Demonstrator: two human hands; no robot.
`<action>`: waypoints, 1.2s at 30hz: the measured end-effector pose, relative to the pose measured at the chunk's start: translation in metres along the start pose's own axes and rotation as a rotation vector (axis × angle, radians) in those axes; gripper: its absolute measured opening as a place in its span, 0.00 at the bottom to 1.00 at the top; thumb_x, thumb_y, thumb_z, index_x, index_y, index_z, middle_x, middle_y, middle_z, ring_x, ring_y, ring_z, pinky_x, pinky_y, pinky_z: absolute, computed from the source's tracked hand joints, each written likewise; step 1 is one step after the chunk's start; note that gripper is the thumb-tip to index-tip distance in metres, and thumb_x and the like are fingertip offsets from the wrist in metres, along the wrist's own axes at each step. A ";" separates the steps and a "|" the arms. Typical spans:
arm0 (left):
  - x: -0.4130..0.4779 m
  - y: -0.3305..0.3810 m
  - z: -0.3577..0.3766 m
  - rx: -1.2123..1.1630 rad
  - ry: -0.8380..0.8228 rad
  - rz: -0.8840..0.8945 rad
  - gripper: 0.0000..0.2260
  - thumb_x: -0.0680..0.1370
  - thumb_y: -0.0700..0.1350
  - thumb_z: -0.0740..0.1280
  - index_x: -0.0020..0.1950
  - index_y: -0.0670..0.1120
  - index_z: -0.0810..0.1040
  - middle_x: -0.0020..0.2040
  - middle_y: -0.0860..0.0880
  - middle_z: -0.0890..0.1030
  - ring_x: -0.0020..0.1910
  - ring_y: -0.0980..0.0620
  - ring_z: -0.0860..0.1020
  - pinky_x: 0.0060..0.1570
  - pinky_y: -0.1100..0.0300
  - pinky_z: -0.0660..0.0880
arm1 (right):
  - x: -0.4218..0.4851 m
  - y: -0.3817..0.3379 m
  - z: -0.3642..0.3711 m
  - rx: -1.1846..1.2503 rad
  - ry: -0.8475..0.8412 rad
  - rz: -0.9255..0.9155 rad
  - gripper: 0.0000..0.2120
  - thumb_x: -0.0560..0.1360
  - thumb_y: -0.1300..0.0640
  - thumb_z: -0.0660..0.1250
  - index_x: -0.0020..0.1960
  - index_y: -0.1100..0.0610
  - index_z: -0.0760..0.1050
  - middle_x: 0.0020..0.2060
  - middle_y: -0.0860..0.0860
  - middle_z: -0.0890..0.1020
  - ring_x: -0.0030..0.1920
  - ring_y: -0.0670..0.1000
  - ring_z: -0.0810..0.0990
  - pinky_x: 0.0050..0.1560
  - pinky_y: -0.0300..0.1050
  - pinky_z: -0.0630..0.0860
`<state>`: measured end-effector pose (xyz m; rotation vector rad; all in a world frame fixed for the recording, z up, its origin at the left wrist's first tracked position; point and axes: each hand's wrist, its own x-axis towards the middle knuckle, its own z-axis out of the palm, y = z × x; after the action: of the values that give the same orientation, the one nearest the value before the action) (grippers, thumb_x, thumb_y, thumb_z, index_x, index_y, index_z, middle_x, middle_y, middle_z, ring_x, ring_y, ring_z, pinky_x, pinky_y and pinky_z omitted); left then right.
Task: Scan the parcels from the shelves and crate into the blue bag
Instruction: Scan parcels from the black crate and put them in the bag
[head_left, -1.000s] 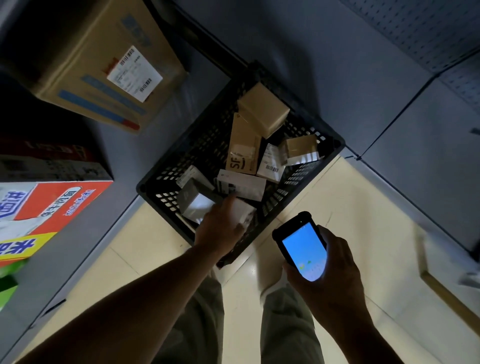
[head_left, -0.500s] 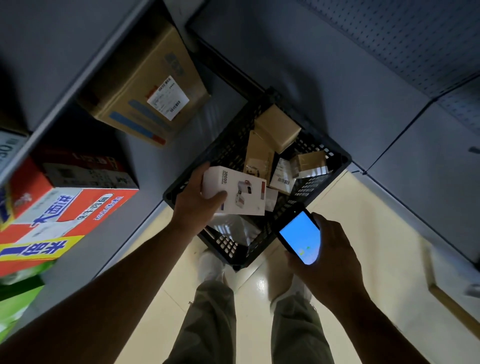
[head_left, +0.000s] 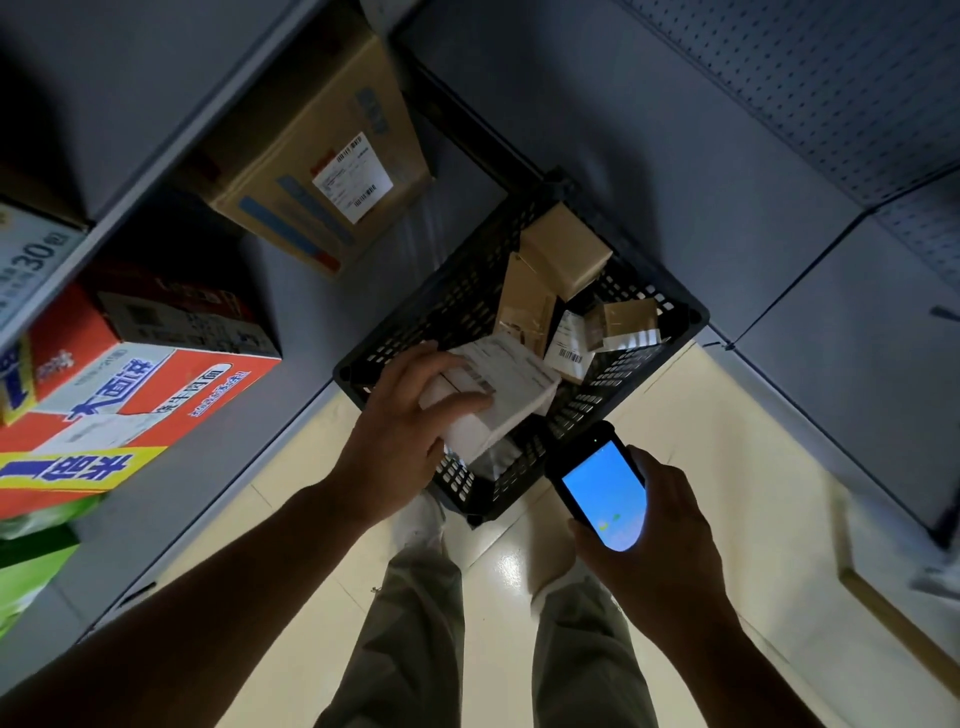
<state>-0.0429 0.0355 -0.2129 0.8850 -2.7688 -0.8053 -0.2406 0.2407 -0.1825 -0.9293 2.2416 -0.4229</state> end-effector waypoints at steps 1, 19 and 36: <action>-0.002 0.000 -0.001 0.008 -0.001 0.045 0.22 0.72 0.37 0.73 0.64 0.53 0.79 0.72 0.45 0.69 0.76 0.40 0.64 0.66 0.41 0.76 | -0.001 0.000 0.001 -0.006 -0.007 -0.010 0.41 0.61 0.43 0.80 0.69 0.52 0.67 0.53 0.43 0.72 0.49 0.45 0.73 0.44 0.28 0.66; -0.002 -0.018 -0.023 0.085 -0.359 0.428 0.20 0.75 0.40 0.75 0.65 0.54 0.78 0.74 0.39 0.66 0.75 0.38 0.66 0.68 0.55 0.68 | 0.028 0.011 -0.026 -0.437 -0.197 -0.351 0.43 0.59 0.38 0.78 0.68 0.52 0.68 0.55 0.48 0.78 0.50 0.50 0.77 0.48 0.44 0.72; 0.000 0.042 -0.101 -0.032 -0.105 0.234 0.22 0.77 0.55 0.74 0.69 0.60 0.72 0.73 0.55 0.71 0.74 0.57 0.70 0.69 0.56 0.75 | -0.008 -0.046 -0.102 -0.211 -0.167 -0.227 0.42 0.62 0.38 0.78 0.70 0.48 0.65 0.60 0.45 0.74 0.57 0.46 0.75 0.58 0.38 0.74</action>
<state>-0.0362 0.0190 -0.1053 0.5131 -2.8680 -0.8736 -0.2829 0.2183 -0.0811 -1.2878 2.0637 -0.2009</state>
